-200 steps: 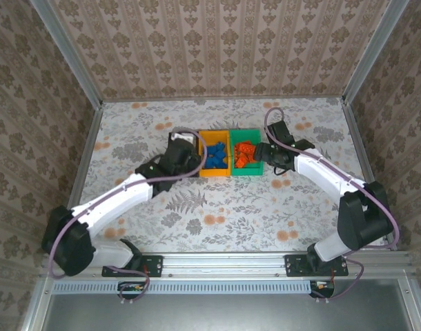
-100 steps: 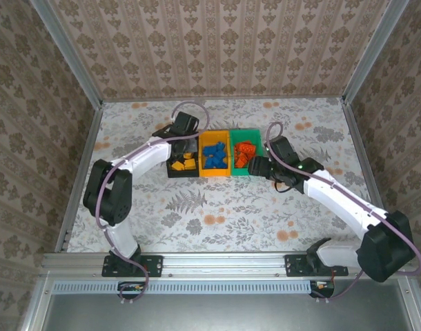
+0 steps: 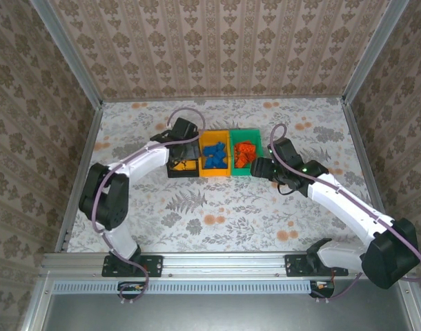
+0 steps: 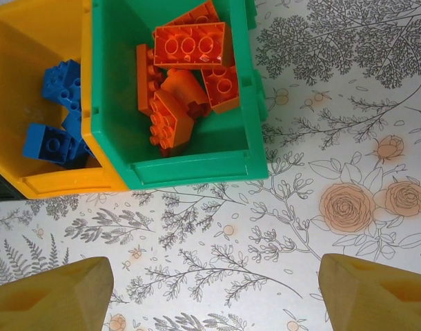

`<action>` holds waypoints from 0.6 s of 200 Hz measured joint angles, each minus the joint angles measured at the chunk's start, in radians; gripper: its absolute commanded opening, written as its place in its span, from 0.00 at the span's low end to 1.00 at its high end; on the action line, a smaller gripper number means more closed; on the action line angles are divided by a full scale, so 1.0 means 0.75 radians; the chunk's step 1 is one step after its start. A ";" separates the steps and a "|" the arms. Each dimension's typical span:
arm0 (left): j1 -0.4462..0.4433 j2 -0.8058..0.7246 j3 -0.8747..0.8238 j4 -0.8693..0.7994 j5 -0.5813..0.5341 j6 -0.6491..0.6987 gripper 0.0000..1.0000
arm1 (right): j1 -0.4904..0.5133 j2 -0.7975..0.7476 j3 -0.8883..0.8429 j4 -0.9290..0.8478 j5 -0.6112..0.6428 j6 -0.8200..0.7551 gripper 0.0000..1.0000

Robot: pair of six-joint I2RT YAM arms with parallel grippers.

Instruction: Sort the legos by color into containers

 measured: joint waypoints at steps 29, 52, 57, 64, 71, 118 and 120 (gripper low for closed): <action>-0.153 -0.334 -0.100 0.108 -0.077 0.043 1.00 | 0.001 -0.063 -0.006 -0.001 0.020 -0.012 0.91; -0.269 -0.633 -0.278 0.284 -0.174 0.128 1.00 | 0.001 -0.140 -0.032 -0.002 0.064 -0.026 1.00; -0.281 -0.694 -0.329 0.328 -0.195 0.148 1.00 | 0.002 -0.154 -0.038 -0.003 0.085 -0.024 1.00; -0.288 -0.771 -0.407 0.393 -0.228 0.172 1.00 | 0.002 -0.170 -0.044 -0.009 0.122 -0.018 1.00; -0.285 -0.839 -0.488 0.453 -0.263 0.187 1.00 | 0.002 -0.182 -0.051 -0.011 0.159 -0.013 1.00; -0.019 -0.961 -0.837 0.533 -0.446 0.181 1.00 | 0.002 -0.223 -0.151 -0.013 0.348 -0.004 1.00; -0.006 -0.961 -0.842 0.530 -0.459 0.184 1.00 | 0.002 -0.221 -0.151 -0.012 0.353 -0.005 1.00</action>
